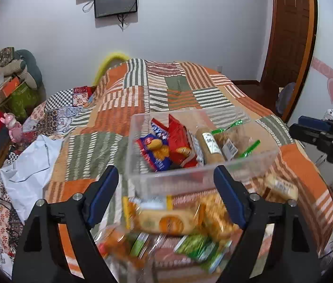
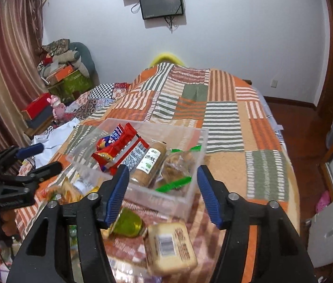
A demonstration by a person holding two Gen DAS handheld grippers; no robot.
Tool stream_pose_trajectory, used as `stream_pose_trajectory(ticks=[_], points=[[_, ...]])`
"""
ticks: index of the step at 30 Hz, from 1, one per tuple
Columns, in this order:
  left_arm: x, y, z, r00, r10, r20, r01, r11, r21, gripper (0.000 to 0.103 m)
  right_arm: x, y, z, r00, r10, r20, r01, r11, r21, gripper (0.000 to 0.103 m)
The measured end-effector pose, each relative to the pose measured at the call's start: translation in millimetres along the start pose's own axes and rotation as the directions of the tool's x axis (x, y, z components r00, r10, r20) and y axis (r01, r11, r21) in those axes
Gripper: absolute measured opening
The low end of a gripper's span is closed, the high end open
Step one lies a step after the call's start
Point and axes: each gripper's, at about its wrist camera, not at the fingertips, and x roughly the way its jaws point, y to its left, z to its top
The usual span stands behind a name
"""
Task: Organize snacks
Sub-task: 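Release the red chip bag with the left gripper while the right drops the roll in, then grasp the orange meatball bag with the left gripper while the right grasps the square bread pack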
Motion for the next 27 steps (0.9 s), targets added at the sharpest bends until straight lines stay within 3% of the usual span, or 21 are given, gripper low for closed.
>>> stream_pose_trajectory(ticks=[9,17,24,27], points=[[-22,32,-49,0.999,0.047,-0.023,-0.048,0.998,-0.04,0.092,-19,3,-33,0.999,-0.035,0.009,0.035,0.999,-0.037,0.068],[8,58,-88,0.989,0.054,-0.139,-0.07,0.991,-0.113,0.092,-6,-11,-62,0.998,-0.038,-0.054,0.039,0.999,0.007,0.071],[32,49,-98,0.984,0.037,-0.174,-0.051,0.996,-0.079,0.092,9,-20,-77,0.994,-0.022,-0.111,0.029,0.998,0.061,0.071],[45,50,-101,0.979,0.06,-0.193,-0.076,0.994,-0.079,0.092,14,-18,-82,0.991,-0.01,-0.13,0.019,0.998,0.065,0.071]])
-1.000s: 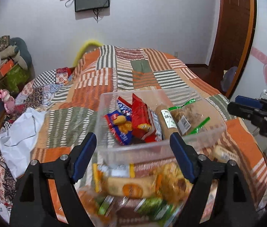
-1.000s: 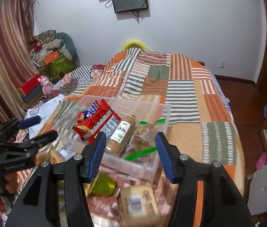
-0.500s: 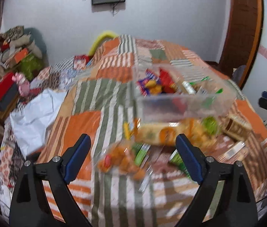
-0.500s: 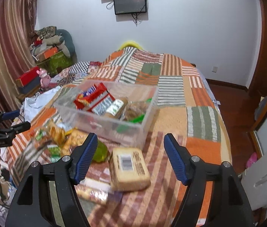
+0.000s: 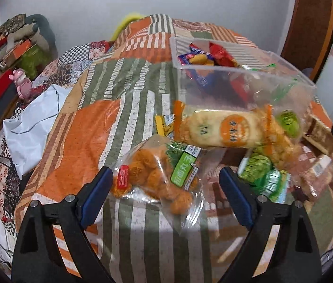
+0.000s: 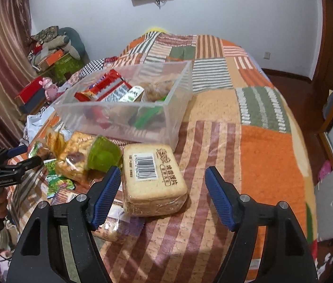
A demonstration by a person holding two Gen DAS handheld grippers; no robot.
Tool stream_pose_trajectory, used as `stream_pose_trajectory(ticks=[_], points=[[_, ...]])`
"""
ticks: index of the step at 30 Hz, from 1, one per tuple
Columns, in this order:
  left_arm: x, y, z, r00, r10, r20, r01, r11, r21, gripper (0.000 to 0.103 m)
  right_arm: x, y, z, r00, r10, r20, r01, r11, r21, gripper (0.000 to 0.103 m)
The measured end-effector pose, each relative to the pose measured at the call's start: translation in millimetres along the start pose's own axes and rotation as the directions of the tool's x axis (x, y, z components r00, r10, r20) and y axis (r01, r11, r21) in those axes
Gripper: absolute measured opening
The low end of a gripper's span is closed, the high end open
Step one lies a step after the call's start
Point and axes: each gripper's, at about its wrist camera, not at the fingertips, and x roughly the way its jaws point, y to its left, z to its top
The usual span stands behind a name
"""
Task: Organize snacks
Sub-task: 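Grasp the orange meatball bag with the left gripper while the right grasps the square bread pack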
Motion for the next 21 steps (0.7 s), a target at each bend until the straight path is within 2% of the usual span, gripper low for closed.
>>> stream_pose_trajectory(ticks=[7,11,14,17,19,21], points=[[16,-2,-2,0.999,0.047,-0.013,-0.047,0.999,0.024,0.095,18,3,-6,0.999,0.01,-0.05,-0.011,1.0,-0.006,0.071],[22,8,-2,1.0,0.026,-0.011,-0.026,0.999,-0.028,0.094,23,3,-8,0.998,0.022,-0.056,-0.021,1.0,0.004,0.071],[22,13,-2,1.0,0.0,-0.009,-0.001,0.999,-0.047,0.083,23,3,-8,0.998,0.022,-0.054,-0.022,1.0,0.001,0.071],[22,13,-3,1.0,-0.005,0.001,0.005,0.999,-0.053,0.078,24,3,-8,0.998,0.027,-0.058,-0.027,1.0,0.0,0.069],[19,12,-4,1.0,-0.001,0.015,0.002,0.999,-0.051,0.074,24,3,-8,0.998,0.033,-0.057,-0.033,0.999,-0.002,0.06],[16,9,-6,1.0,0.01,0.025,-0.009,0.999,-0.038,0.07,24,2,-8,0.998,0.028,-0.054,-0.028,1.0,-0.003,0.058]])
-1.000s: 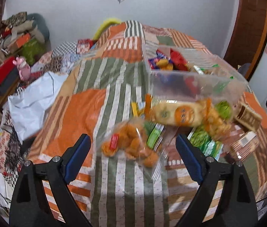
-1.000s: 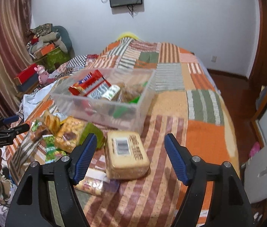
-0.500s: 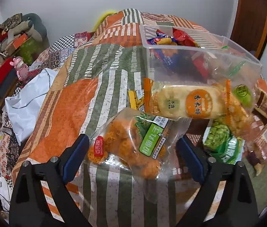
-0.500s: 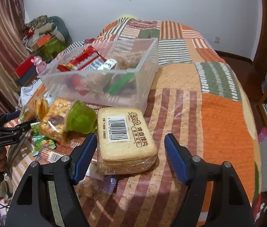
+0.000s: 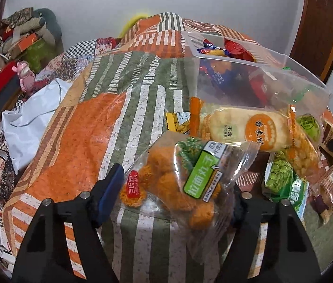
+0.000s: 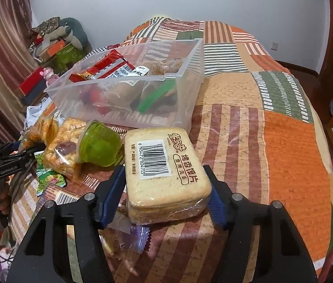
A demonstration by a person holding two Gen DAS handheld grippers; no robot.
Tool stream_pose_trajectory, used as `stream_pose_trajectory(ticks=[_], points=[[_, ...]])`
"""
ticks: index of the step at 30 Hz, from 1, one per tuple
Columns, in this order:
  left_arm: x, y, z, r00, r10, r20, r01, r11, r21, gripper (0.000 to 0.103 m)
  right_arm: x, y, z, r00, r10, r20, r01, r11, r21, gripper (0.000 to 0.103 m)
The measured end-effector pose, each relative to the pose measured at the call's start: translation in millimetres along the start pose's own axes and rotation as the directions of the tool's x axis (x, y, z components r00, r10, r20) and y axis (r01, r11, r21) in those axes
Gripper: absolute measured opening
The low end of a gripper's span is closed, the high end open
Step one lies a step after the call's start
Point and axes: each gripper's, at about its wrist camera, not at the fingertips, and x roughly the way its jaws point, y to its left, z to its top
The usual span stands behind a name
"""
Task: Organize snacks
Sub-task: 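Grasp the orange meatball bag with the left gripper while the right grasps the square bread pack, then carry the meatball bag and bread pack over the box and lower them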
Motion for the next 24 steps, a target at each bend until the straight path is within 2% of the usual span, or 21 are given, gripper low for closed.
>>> stream_pose_trajectory(ticks=[3,9,15,24], points=[[-7,-6,-3,1.0,0.01,0.019,-0.01,1.0,0.028,0.062,-4,1,0,1.0,-0.003,0.013,0.003,1.0,-0.003,0.052],[-23,-4,-4,0.999,-0.023,0.038,0.023,1.0,0.013,0.055,-10,-2,-1,0.999,-0.01,0.031,0.01,1.0,0.003,0.052],[-40,0,-1,0.997,-0.04,0.068,0.041,0.999,-0.013,0.053,-25,-4,-1,0.997,-0.025,0.067,0.025,1.0,0.007,0.052],[-65,-3,15,0.989,-0.045,0.141,0.047,0.999,-0.005,0.053,-48,4,14,0.989,-0.03,0.148,0.031,0.999,-0.007,0.052]])
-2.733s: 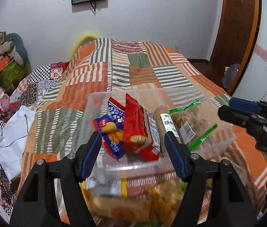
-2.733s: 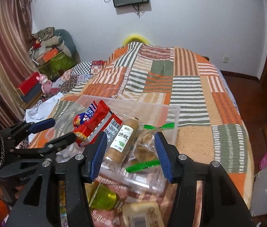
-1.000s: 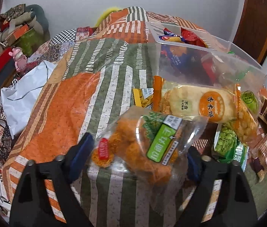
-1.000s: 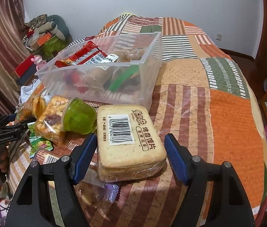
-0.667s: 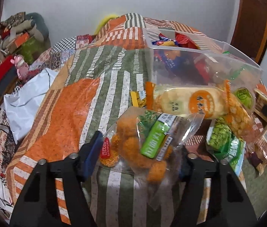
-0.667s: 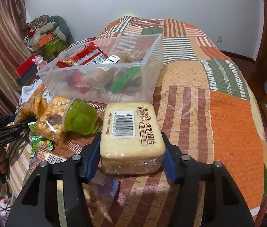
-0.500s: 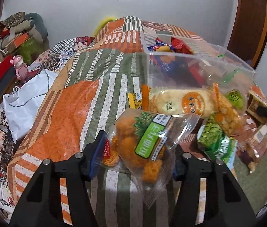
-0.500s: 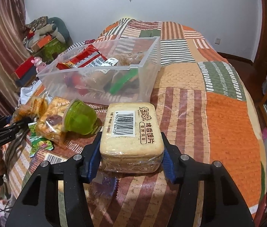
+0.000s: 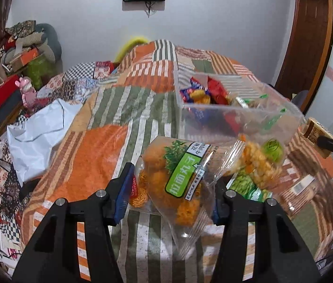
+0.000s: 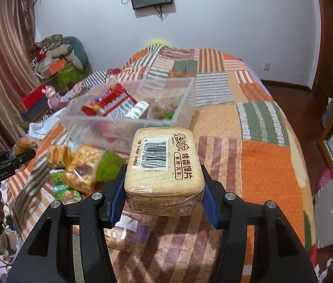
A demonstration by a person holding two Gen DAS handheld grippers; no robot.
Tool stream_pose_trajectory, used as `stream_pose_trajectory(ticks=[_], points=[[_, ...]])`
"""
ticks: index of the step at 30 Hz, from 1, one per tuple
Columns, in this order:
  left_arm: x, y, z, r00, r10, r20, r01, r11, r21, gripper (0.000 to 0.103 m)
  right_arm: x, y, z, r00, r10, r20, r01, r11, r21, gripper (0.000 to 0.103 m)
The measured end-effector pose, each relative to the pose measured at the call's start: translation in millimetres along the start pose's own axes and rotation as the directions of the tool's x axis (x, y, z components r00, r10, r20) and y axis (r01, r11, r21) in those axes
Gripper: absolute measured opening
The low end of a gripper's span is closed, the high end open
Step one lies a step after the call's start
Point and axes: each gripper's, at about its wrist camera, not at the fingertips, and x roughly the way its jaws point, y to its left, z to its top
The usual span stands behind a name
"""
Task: Organize snacks
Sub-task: 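Carry the meatball bag and bread pack over the box and lower them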
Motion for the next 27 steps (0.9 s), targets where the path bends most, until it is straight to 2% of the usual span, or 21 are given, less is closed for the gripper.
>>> stream_pose_trajectory(ticks=[14,27], points=[[-7,-17,47,0.995,-0.047,0.094,0.046,0.999,0.009,0.053,-6,15,35,0.994,0.0,0.113,0.003,0.999,-0.032,0.052],[19,-34,84,0.991,-0.075,0.114,0.072,0.997,0.033,0.053,4,24,70,0.984,0.009,0.18,-0.002,0.999,-0.042,0.052]])
